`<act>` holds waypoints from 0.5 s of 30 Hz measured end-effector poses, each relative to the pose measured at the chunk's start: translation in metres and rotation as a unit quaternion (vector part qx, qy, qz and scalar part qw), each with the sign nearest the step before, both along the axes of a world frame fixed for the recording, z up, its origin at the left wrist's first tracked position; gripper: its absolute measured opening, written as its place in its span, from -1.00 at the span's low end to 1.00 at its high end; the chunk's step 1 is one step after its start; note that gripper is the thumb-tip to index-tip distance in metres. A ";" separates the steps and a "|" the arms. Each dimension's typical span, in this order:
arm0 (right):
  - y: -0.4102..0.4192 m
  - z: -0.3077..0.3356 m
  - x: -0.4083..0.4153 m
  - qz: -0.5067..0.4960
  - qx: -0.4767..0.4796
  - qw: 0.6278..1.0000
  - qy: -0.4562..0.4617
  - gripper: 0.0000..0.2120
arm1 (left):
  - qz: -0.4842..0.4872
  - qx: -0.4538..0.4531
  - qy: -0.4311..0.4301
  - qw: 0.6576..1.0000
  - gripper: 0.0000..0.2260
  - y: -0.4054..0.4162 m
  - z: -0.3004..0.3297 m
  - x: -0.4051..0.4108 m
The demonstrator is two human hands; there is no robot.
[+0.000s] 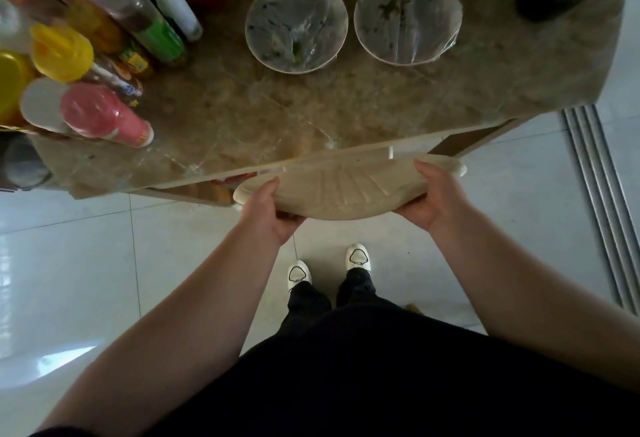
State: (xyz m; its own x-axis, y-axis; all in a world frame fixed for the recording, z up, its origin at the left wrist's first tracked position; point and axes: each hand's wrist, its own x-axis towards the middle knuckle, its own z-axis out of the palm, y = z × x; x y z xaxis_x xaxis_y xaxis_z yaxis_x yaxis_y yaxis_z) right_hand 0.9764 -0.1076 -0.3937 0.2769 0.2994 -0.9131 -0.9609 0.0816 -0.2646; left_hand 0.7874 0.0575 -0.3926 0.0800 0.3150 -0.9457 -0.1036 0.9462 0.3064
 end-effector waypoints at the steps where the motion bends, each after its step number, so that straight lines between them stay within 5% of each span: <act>1: -0.001 -0.005 0.000 0.008 -0.001 1.000 -0.011 -0.71 | -0.003 0.005 0.004 1.000 -0.77 0.000 -0.001 0.000; 5: 0.000 -0.011 -0.002 0.032 -0.013 0.999 -0.030 -0.87 | 0.003 0.025 0.037 0.999 -0.68 -0.001 -0.003 0.002; 15: -0.017 0.028 -0.028 0.017 -0.065 0.995 -0.072 -0.88 | -0.012 0.046 0.043 0.998 -0.58 -0.005 0.027 -0.025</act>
